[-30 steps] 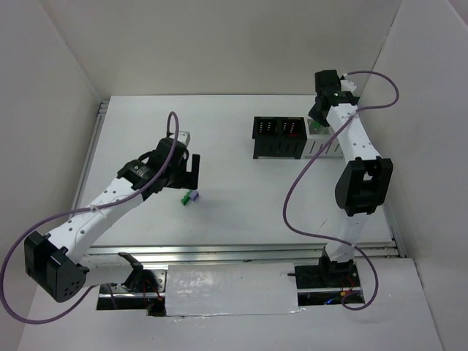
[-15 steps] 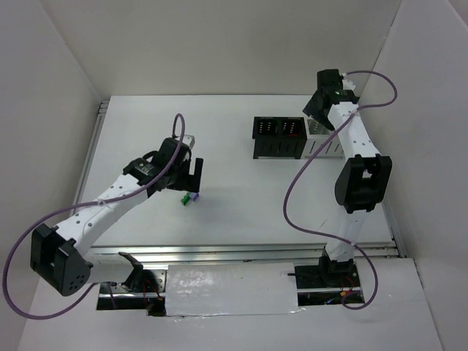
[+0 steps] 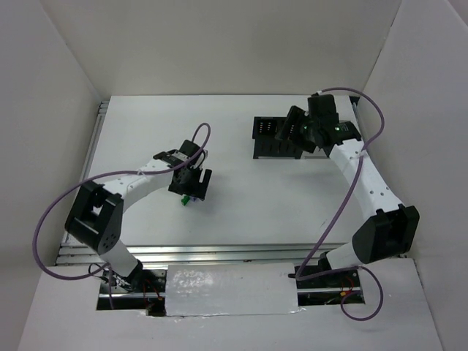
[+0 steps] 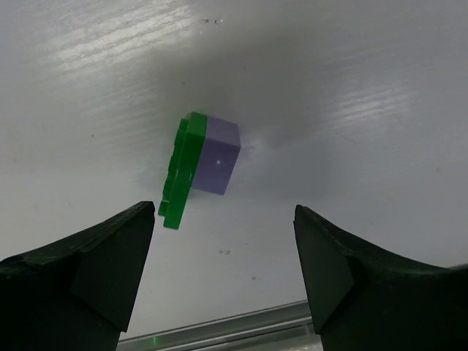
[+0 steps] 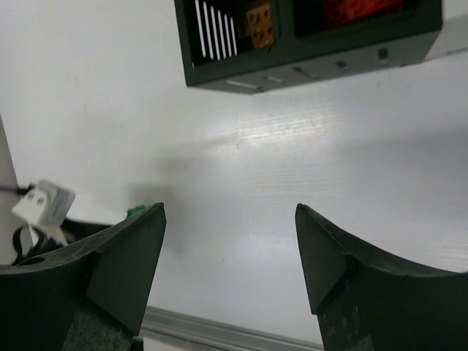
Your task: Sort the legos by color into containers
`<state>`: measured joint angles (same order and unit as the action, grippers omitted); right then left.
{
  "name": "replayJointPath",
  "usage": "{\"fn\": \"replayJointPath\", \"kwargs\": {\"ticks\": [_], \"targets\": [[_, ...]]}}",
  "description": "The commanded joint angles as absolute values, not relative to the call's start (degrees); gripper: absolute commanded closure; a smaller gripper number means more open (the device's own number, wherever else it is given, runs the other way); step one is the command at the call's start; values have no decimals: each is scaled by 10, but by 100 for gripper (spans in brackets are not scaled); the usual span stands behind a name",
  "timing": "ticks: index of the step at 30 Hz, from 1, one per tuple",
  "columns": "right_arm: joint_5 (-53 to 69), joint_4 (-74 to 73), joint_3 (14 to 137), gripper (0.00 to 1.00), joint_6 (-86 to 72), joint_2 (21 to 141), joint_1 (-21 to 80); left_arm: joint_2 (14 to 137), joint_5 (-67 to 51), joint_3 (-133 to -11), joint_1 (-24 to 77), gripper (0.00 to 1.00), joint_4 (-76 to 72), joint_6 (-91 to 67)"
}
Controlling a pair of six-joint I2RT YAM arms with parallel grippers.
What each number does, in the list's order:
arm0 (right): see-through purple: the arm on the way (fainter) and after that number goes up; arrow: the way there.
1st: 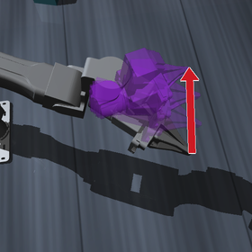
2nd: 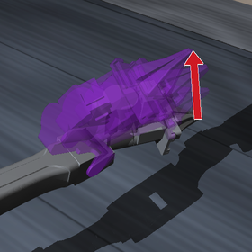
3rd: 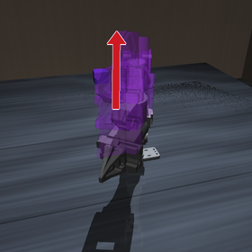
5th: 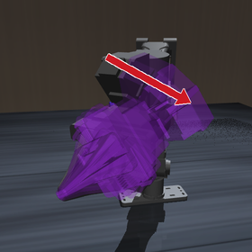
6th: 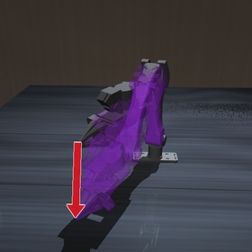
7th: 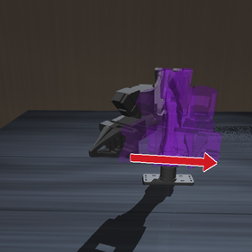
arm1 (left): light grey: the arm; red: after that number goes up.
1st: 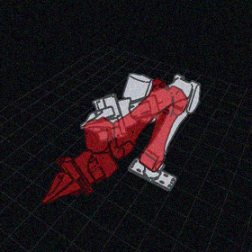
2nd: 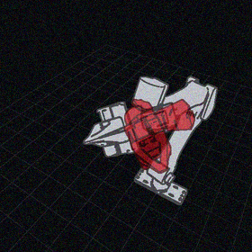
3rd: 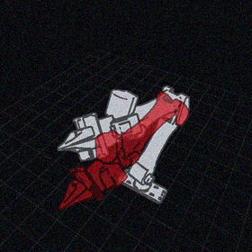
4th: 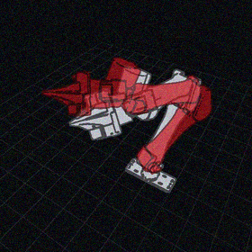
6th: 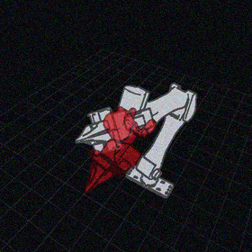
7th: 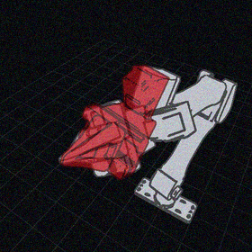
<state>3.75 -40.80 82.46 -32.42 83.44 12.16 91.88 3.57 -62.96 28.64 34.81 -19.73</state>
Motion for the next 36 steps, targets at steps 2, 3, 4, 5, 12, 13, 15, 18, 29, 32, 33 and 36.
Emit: {"fn": "replayJointPath", "kwargs": {"ticks": [2, 3, 4, 5, 12, 13, 15, 18, 29, 32, 33, 36], "targets": [[78, -378, 774, 21, -310, 798, 142, 975, 33, -671, 273, 12, 333, -165], [80, -377, 769, 21, -309, 794, 143, 985, 43, -675, 272, 12, 334, -165], [85, -376, 765, 21, -309, 783, 150, 998, 46, -679, 267, 13, 334, -165], [87, -374, 754, 21, -308, 779, 151, 1004, 47, -680, 265, 14, 332, -163], [89, -378, 734, 21, -307, 751, 165, 1034, 18, -676, 258, 77, 320, -163], [87, -381, 734, 21, -307, 745, 166, 1031, 10, -672, 259, 88, 318, -166], [93, -381, 733, 21, -308, 741, 166, 1021, 3, -661, 258, 100, 307, -166], [153, -374, 723, 20, -322, 733, 161, 977, -58, -635, 260, 100, 270, -158], [219, -314, 656, 22, -449, 715, 265, 694, -218, -541, 357, 100, 48, -120], [234, -296, 646, 22, -465, 721, 281, 684, -261, -564, 366, 100, 42, -116], [236, -285, 643, 22, -468, 720, 285, 686, -266, -571, 368, 100, 47, -113], [238, -275, 645, 22, -468, 713, 291, 699, -279, -598, 374, 100, 70, -97]]}}
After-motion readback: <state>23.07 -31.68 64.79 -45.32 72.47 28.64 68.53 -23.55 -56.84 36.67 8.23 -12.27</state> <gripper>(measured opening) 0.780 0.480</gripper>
